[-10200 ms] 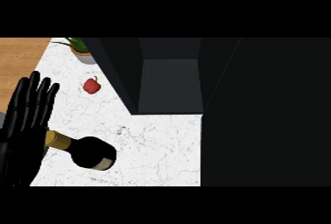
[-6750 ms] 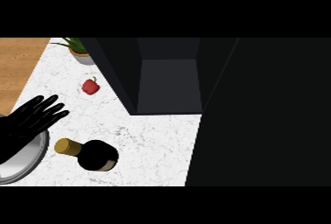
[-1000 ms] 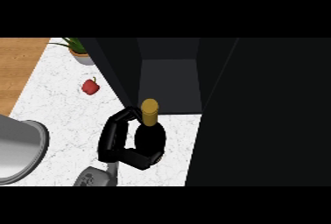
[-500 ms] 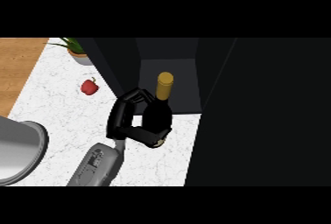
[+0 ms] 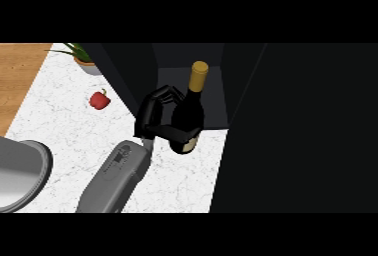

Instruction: Pick up the wine, place it into the cabinet and close the cabinet

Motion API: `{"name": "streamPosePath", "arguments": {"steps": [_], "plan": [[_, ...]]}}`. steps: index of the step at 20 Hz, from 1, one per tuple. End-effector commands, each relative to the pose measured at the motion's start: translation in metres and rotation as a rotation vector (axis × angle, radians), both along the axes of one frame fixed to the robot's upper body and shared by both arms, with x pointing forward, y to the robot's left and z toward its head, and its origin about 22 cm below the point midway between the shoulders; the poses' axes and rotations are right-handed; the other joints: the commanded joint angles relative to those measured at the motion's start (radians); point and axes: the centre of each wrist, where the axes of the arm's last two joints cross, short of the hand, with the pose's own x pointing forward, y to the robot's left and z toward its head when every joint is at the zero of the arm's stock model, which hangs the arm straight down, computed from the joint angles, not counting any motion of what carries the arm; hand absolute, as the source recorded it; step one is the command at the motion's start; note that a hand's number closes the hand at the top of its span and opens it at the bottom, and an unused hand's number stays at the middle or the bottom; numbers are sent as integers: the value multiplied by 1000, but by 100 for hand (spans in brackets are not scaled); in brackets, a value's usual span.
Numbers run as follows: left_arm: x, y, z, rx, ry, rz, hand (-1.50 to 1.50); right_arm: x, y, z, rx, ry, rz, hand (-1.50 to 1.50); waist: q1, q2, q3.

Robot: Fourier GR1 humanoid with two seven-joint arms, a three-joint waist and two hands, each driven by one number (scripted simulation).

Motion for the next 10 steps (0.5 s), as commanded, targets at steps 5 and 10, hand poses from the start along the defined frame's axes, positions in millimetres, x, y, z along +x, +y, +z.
{"name": "streamPosePath", "arguments": {"steps": [5,10], "plan": [[36,-18,16,-27,1,19,150,-23,-7,29,101,-19,73,-150,-10,5,0],[45,-25,15,-8,26,47,150,-24,-4,29,98,6,90,-150,-18,5,-1]]}}
